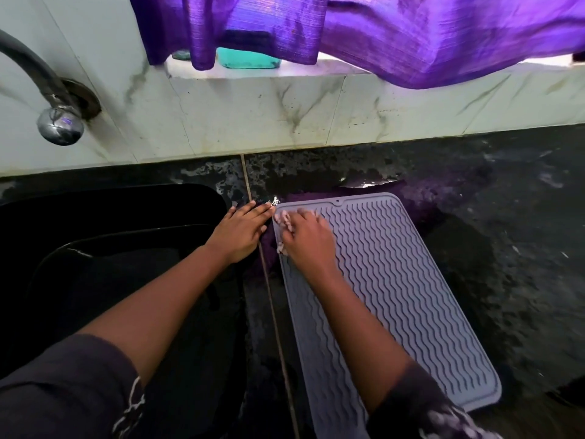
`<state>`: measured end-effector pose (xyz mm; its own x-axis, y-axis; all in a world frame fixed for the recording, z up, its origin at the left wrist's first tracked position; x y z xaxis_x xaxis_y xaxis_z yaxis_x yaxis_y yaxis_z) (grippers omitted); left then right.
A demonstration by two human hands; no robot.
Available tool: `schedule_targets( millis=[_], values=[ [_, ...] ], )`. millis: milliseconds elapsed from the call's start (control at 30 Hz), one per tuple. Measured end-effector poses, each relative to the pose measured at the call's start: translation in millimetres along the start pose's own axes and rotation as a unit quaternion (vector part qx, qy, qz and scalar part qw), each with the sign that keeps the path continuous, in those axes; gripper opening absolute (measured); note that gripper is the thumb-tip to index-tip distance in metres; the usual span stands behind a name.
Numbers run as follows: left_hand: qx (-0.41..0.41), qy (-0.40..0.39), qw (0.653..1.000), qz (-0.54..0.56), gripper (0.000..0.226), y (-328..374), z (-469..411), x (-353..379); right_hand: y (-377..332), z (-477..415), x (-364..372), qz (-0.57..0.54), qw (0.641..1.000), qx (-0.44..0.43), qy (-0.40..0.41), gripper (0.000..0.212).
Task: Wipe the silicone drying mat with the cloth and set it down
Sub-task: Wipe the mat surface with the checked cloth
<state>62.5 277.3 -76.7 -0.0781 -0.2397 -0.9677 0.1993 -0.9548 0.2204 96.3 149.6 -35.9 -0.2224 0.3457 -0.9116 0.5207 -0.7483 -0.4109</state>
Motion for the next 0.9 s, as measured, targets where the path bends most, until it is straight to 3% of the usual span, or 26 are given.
schedule_targets(
  millis=[133,367,500,600,700,900],
  values=[
    [-0.001,-0.001,1.000,-0.008,0.051,1.1,0.1,-0.1,-0.1,-11.2,22.5,0.101,0.995,-0.007,-0.003,0.048],
    [-0.006,-0.010,1.000,-0.012,0.051,0.2,-1.6,3.0,0.6,85.5,14.8,0.124,0.987,-0.051,-0.088,0.052],
    [-0.004,-0.013,1.000,-0.013,0.051,2.3,0.2,2.1,0.4,67.2,-12.3,0.019,0.998,-0.037,-0.052,0.032],
    [-0.007,-0.010,1.000,-0.012,0.051,2.5,1.4,2.8,1.3,20.9,-4.6,0.043,0.999,-0.014,0.001,0.045],
    [-0.007,-0.004,1.000,-0.021,0.051,3.2,1.2,3.5,6.2,7.4,21.3,0.110,0.994,0.010,-0.023,0.055],
    [-0.013,-0.010,0.999,-0.031,0.051,4.7,0.9,2.3,10.4,80.9,13.4,0.108,0.991,-0.021,-0.070,0.054]
  ],
)
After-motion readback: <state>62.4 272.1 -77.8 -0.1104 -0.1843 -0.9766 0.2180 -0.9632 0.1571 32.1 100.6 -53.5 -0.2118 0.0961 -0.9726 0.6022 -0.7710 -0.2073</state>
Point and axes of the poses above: each hand's wrist, its own z-axis away from the middle knuckle, its own x-axis out of the palm, y = z × x, the point moved 8 cm from there along -z, towards the middle knuckle, and after that the axes turned 2 degrees about -x, right-handed, at the moved point
